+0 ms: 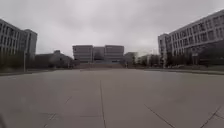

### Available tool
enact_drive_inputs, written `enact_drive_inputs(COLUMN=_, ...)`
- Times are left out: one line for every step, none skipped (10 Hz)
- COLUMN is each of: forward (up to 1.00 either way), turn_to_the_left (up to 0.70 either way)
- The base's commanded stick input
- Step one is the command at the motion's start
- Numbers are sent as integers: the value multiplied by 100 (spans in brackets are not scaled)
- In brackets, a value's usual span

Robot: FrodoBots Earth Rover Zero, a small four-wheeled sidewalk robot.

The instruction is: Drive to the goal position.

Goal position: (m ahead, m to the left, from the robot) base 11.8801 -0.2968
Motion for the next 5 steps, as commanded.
enact_drive_inputs(forward=70, turn_to_the_left=0)
enact_drive_inputs(forward=70, turn_to_the_left=0)
enact_drive_inputs(forward=70, turn_to_the_left=0)
enact_drive_inputs(forward=70, turn_to_the_left=0)
enact_drive_inputs(forward=70, turn_to_the_left=0)
